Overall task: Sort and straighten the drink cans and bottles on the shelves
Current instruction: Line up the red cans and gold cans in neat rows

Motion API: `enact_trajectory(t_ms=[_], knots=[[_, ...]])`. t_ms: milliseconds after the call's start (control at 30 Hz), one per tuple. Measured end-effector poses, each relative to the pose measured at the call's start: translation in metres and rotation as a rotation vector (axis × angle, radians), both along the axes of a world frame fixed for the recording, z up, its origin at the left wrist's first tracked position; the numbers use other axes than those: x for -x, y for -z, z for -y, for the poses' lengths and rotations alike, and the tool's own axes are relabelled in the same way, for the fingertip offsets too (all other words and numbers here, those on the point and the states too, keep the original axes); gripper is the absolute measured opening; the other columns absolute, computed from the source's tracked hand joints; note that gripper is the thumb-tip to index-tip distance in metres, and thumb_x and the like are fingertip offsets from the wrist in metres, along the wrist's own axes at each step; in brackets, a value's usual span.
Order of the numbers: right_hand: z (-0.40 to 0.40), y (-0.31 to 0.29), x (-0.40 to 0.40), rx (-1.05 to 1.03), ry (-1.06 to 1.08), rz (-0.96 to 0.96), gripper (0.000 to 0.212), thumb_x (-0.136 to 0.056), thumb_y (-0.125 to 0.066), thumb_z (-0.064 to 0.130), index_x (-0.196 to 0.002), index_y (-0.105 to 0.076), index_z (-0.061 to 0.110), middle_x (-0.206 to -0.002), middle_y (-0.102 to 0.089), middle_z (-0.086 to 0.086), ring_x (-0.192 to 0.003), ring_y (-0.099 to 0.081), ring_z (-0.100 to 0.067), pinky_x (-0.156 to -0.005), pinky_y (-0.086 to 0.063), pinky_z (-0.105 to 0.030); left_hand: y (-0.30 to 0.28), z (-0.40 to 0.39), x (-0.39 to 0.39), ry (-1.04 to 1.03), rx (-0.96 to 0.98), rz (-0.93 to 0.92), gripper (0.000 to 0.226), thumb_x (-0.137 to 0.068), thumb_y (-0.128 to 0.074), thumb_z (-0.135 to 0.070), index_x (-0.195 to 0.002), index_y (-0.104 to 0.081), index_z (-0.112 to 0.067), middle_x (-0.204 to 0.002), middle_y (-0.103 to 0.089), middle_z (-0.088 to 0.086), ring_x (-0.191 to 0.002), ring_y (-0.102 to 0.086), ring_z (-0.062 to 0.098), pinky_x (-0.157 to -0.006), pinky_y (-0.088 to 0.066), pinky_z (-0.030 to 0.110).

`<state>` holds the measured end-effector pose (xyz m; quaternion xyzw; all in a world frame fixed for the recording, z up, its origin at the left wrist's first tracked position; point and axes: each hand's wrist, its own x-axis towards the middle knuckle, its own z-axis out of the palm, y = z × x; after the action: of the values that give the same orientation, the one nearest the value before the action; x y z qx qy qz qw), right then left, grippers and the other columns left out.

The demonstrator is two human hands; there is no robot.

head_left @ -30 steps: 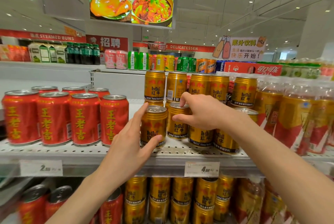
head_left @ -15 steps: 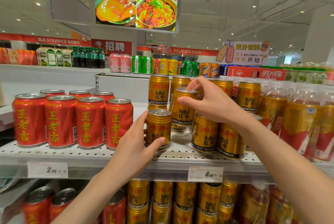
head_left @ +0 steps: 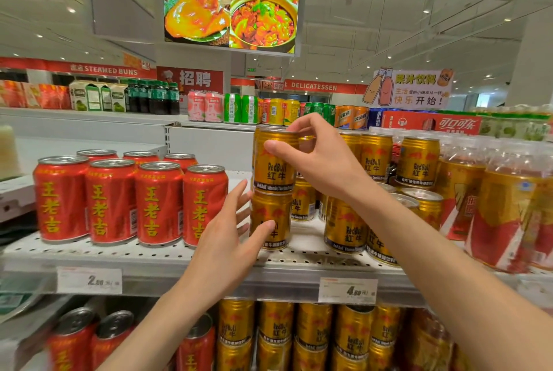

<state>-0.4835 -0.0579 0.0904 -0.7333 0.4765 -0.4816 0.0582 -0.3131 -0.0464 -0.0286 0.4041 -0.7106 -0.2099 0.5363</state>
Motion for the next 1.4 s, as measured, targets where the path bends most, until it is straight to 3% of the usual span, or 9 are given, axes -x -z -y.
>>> enact_trajectory(t_ms=[100, 300, 433, 500, 700, 1000, 1167, 1267, 1400], knots=[[0.0, 0.003, -0.006, -0.012, -0.03, 0.009, 0.051, -0.087, -0.069, 0.054, -0.125, -0.05, 0.026, -0.118, -0.061, 0.008, -0.1, -0.064, -0.007, -0.082, -0.059, -0.027, -0.003, -0.003, -0.003, 0.067, -0.037, -0.089, 0.077, -0.089, -0.065, -0.041, -0.153, -0.022, -0.043, -0.151, -0.04, -0.018, -0.135, -0.045, 0.0, -0.111, -0.042, 0.03], [-0.007, 0.019, 0.006, -0.133, -0.096, 0.13, 0.071, -0.091, -0.063, 0.057, -0.15, -0.039, 0.027, -0.141, -0.055, 0.005, -0.122, -0.058, -0.012, -0.099, -0.055, -0.041, -0.018, -0.002, 0.003, 0.131, -0.051, -0.154, 0.063, -0.097, -0.054, -0.043, -0.152, -0.025, -0.046, -0.142, -0.043, -0.027, -0.127, -0.044, -0.016, -0.094, -0.043, 0.006], [-0.018, 0.047, 0.01, -0.277, -0.155, 0.198, 0.056, -0.098, -0.055, 0.05, -0.148, -0.045, 0.027, -0.13, -0.062, 0.017, -0.122, -0.059, -0.006, -0.107, -0.05, -0.044, -0.021, 0.002, 0.009, 0.132, -0.018, -0.183, 0.056, -0.1, -0.049, -0.041, -0.152, -0.03, -0.043, -0.142, -0.048, -0.026, -0.121, -0.042, -0.026, -0.098, -0.045, 0.011], [-0.023, 0.06, 0.009, -0.341, -0.172, 0.235, 0.047, -0.101, -0.05, 0.048, -0.146, -0.049, 0.031, -0.115, -0.061, 0.028, -0.116, -0.059, -0.001, -0.106, -0.051, -0.043, -0.02, 0.003, 0.012, 0.132, -0.024, -0.213, 0.055, -0.1, -0.05, -0.038, -0.152, -0.032, -0.042, -0.145, -0.048, -0.023, -0.115, -0.045, -0.028, -0.089, -0.047, 0.006], [-0.028, 0.077, 0.002, -0.448, -0.181, 0.443, 0.041, -0.101, -0.053, 0.046, -0.141, -0.055, 0.037, -0.131, -0.066, 0.014, -0.117, -0.065, -0.015, -0.092, -0.06, -0.04, -0.021, 0.006, 0.016, 0.105, -0.013, -0.286, 0.052, -0.099, -0.055, -0.029, -0.149, -0.042, -0.034, -0.143, -0.054, -0.015, -0.108, -0.051, -0.027, -0.076, -0.051, 0.007], [-0.027, 0.079, -0.004, -0.417, -0.166, 0.482, 0.04, -0.102, -0.055, 0.039, -0.141, -0.057, 0.033, -0.127, -0.069, 0.011, -0.118, -0.067, -0.017, -0.092, -0.06, -0.045, -0.02, 0.005, 0.011, 0.084, -0.017, -0.229, 0.052, -0.102, -0.05, -0.025, -0.151, -0.037, -0.034, -0.142, -0.049, -0.021, -0.103, -0.048, -0.032, -0.075, -0.047, 0.003], [-0.034, 0.074, 0.003, -0.317, -0.145, 0.214, 0.044, -0.104, -0.052, 0.034, -0.147, -0.048, 0.031, -0.116, -0.061, 0.027, -0.118, -0.062, -0.005, -0.096, -0.056, -0.027, -0.015, 0.003, 0.011, 0.116, -0.042, -0.155, 0.056, -0.1, -0.052, -0.033, -0.152, -0.031, -0.041, -0.137, -0.048, -0.034, -0.116, -0.046, -0.024, -0.095, -0.047, 0.012], [-0.041, 0.058, 0.021, -0.04, 0.023, -0.1, 0.039, -0.102, -0.057, 0.03, -0.14, -0.055, 0.025, -0.123, -0.065, 0.015, -0.114, -0.059, -0.003, -0.098, -0.051, -0.023, -0.015, 0.001, 0.012, 0.088, -0.057, -0.078, 0.057, -0.097, -0.058, -0.036, -0.142, -0.028, -0.053, -0.112, -0.043, -0.052, -0.103, -0.044, -0.032, -0.089, -0.041, 0.008], [-0.046, 0.029, 0.058, 0.138, 0.236, -0.574, 0.041, -0.097, -0.058, 0.044, -0.132, -0.061, 0.023, -0.131, -0.06, 0.006, -0.125, -0.049, -0.012, -0.109, -0.044, -0.039, -0.019, 0.003, 0.013, 0.048, -0.041, -0.023, 0.066, -0.095, -0.063, -0.033, -0.146, -0.024, -0.047, -0.103, -0.04, -0.051, -0.092, -0.046, -0.032, -0.078, -0.039, 0.004]])
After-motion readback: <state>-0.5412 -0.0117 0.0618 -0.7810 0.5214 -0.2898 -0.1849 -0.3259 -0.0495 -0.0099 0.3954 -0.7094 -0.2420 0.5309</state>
